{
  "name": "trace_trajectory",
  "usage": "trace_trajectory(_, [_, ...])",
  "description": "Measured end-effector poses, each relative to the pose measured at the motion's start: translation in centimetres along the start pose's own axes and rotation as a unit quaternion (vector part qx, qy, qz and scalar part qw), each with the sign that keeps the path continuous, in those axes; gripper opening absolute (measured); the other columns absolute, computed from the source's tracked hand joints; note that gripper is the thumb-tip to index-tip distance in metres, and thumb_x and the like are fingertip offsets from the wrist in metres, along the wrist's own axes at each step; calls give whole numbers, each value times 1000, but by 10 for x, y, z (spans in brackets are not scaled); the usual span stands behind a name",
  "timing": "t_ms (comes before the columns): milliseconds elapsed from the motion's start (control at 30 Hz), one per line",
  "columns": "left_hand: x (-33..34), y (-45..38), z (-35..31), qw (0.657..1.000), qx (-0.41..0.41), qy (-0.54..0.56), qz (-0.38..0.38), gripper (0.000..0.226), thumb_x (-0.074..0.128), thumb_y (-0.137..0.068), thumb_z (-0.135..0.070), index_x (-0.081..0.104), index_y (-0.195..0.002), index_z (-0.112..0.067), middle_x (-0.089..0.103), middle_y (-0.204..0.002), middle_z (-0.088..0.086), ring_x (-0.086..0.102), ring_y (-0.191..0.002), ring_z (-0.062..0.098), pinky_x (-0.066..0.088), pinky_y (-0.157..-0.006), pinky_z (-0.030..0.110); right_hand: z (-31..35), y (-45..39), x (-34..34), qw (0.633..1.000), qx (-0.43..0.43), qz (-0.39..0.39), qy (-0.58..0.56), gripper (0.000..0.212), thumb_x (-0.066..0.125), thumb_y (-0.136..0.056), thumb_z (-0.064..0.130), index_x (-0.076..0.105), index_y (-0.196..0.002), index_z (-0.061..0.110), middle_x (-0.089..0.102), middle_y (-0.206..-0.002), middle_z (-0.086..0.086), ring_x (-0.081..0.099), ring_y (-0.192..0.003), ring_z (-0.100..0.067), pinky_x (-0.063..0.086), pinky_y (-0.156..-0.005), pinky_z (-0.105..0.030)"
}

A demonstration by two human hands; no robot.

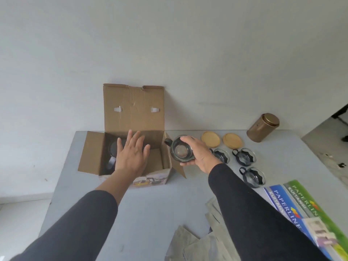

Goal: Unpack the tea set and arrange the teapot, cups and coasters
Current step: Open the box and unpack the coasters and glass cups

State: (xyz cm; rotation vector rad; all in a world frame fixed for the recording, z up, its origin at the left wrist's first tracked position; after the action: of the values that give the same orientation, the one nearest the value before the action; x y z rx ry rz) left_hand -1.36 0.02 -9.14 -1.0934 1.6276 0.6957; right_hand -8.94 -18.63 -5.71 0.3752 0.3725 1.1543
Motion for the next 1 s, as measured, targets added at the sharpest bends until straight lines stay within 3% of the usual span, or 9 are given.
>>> trace_trajectory(133, [0,1,-56,997,64,29,-22,50,18,-102,-38,34,-144,-16,17,-158,0,-5,-148,18,-5,-118,44,-24,15,-43,998,20,-36,-44,30,63,-84,41,64,-103,18,65,-104,-7,65,-83,-26,57,-61,-40])
trace_trajectory(267, [14,8,-109,992,109,64,-20,53,19,-101,-38,31,-146,-14,18,-158,1,-3,-148,18,-2,-119,39,-54,20,-90,992,53,-94,-60,52,60,-79,63,64,-109,21,65,-113,-9,67,-91,-27,57,-58,-38])
trace_trajectory(433, [69,26,-168,985,152,70,49,80,-3,-85,-53,26,-149,-15,17,-158,-1,-3,-148,16,-6,-117,31,-90,23,-146,982,90,-150,-67,59,42,-87,66,56,-120,19,61,-113,-11,67,-93,-32,59,-58,-42])
trace_trajectory(567, [124,38,-201,984,91,59,142,52,22,-102,-34,20,-150,-15,14,-159,-1,-4,-148,17,2,-120,35,-115,19,-179,982,108,-134,-74,48,42,-91,59,51,-119,21,57,-103,-2,64,-98,-31,59,-72,-49])
trace_trajectory(733, [172,46,-215,972,-28,37,229,52,23,-102,-29,16,-149,-9,7,-159,3,2,-148,20,13,-118,38,-132,0,-206,987,113,-104,-49,48,43,-96,49,47,-133,19,43,-119,-2,50,-107,-29,58,-75,-46])
trace_trajectory(933, [190,39,-217,957,-65,-4,282,58,29,-100,-23,5,-151,-10,-7,-160,2,-5,-148,20,19,-116,40,-139,-26,-213,991,46,-108,71,43,38,-98,46,56,-117,11,55,-108,-9,55,-103,-28,50,-93,-49])
trace_trajectory(1000, [190,34,-219,952,-76,-4,298,60,30,-99,-20,1,-151,-12,-10,-160,0,-7,-148,19,19,-116,39,-137,-32,-212,985,17,-108,134,45,35,-100,43,57,-117,9,58,-106,-9,56,-103,-26,46,-96,-38])
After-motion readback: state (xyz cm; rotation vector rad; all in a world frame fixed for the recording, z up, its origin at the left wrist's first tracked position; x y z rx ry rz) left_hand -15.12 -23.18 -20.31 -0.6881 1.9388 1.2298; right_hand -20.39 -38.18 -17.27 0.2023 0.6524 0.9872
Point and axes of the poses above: each hand's wrist, its own y-axis away from the middle knuckle, its own x-axis out of the palm, z = x × y, the point moved 4 cm from there along -y, towards the middle knuckle
